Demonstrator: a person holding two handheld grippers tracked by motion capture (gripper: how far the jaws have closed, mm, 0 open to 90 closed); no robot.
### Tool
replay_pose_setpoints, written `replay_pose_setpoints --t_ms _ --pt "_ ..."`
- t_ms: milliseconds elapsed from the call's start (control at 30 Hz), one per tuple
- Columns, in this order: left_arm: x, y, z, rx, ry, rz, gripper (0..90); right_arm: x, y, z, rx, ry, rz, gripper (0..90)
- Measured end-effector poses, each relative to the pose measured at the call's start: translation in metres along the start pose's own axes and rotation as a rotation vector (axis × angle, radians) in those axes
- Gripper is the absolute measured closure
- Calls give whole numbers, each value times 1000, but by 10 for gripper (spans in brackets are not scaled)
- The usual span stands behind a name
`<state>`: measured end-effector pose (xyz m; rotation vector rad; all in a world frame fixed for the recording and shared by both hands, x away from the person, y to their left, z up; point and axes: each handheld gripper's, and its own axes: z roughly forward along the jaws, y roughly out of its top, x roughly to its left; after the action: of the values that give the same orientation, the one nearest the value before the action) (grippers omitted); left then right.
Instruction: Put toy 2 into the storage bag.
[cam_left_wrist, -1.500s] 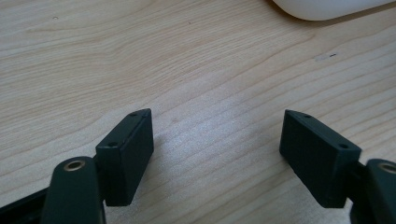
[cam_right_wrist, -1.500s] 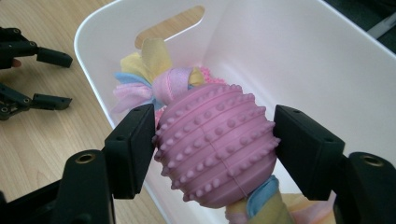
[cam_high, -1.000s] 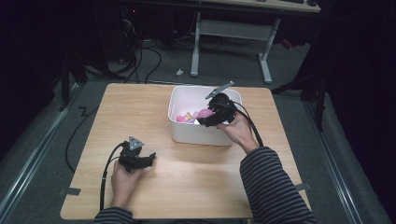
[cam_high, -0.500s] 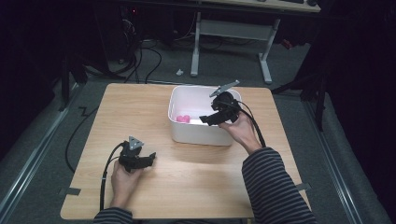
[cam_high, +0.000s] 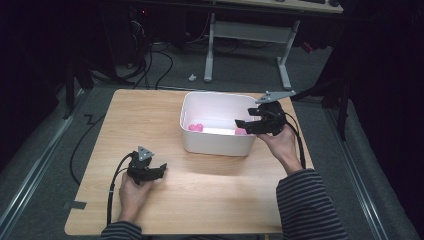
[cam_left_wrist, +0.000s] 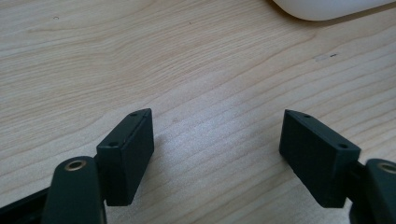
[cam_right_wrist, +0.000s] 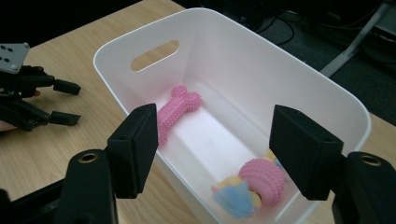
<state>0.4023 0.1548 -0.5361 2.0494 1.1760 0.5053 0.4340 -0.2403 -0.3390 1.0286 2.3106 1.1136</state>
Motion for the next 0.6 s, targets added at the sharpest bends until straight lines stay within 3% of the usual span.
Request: replay_pose_setpoints --t_ms 367,600 --pt "0 0 0 -1 -1 -1 264 -18 -35 -48 -72 -43 90 353" --pt "0 0 0 -1 0 -1 265 -29 -56 -67 -67 -88 129 360"
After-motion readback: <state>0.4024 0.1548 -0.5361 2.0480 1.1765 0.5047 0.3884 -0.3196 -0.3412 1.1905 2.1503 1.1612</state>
